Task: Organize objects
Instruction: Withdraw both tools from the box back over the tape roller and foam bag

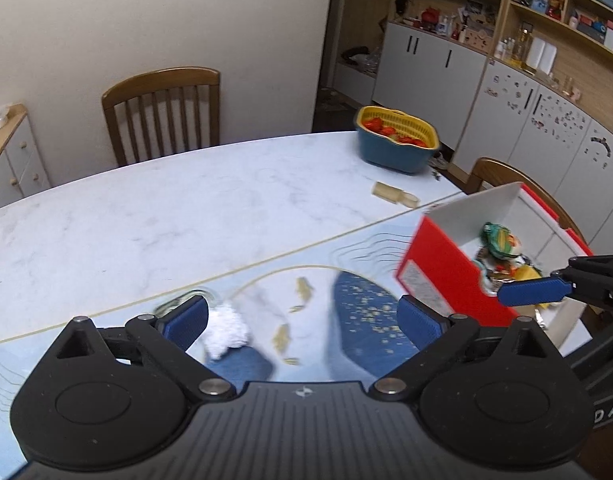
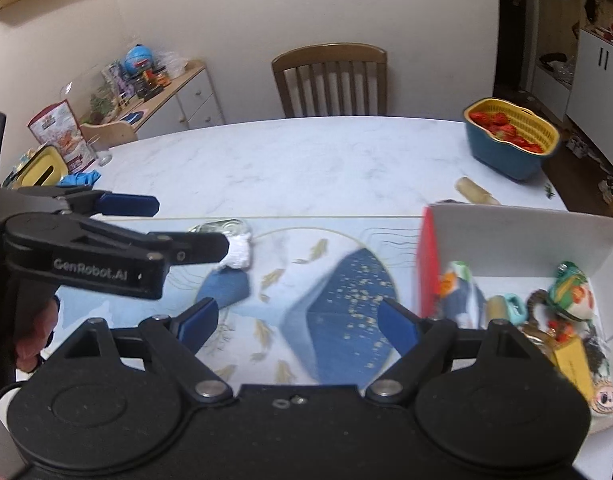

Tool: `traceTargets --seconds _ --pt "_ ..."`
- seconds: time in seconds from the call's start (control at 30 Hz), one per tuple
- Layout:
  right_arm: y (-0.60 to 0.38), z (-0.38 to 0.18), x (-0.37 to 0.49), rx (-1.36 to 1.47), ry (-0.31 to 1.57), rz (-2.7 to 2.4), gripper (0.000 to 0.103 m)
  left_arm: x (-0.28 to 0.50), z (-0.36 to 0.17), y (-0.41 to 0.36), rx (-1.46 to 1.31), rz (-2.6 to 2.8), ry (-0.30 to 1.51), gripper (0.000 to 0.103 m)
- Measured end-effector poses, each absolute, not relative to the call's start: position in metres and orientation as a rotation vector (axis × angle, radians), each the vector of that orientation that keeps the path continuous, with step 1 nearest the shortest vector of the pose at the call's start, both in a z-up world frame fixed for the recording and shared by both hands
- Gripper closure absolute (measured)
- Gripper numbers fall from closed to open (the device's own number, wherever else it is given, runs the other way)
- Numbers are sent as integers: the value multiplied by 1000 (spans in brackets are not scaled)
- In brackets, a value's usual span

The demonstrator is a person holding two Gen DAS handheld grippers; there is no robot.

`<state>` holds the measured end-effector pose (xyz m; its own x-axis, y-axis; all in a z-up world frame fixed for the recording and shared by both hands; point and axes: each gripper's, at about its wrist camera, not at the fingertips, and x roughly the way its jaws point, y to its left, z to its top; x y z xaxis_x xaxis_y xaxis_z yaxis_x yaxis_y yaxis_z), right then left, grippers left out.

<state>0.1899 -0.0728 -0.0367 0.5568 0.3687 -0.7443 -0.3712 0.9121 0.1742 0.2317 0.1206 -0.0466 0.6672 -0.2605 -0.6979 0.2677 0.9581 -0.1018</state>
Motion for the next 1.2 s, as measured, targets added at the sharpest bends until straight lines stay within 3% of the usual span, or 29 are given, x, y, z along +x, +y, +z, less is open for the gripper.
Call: traceTargets --seconds 0.6,1.03,1.2 --pt "2 -66 230 10 883 502 4 268 -102 220 30 -182 826 2" --pt "34 -106 279 -2 925 496 4 299 -155 238 75 -240 852 2" --pt "45 -123 288 -80 965 544 10 308 -163 240 77 -266 857 2"
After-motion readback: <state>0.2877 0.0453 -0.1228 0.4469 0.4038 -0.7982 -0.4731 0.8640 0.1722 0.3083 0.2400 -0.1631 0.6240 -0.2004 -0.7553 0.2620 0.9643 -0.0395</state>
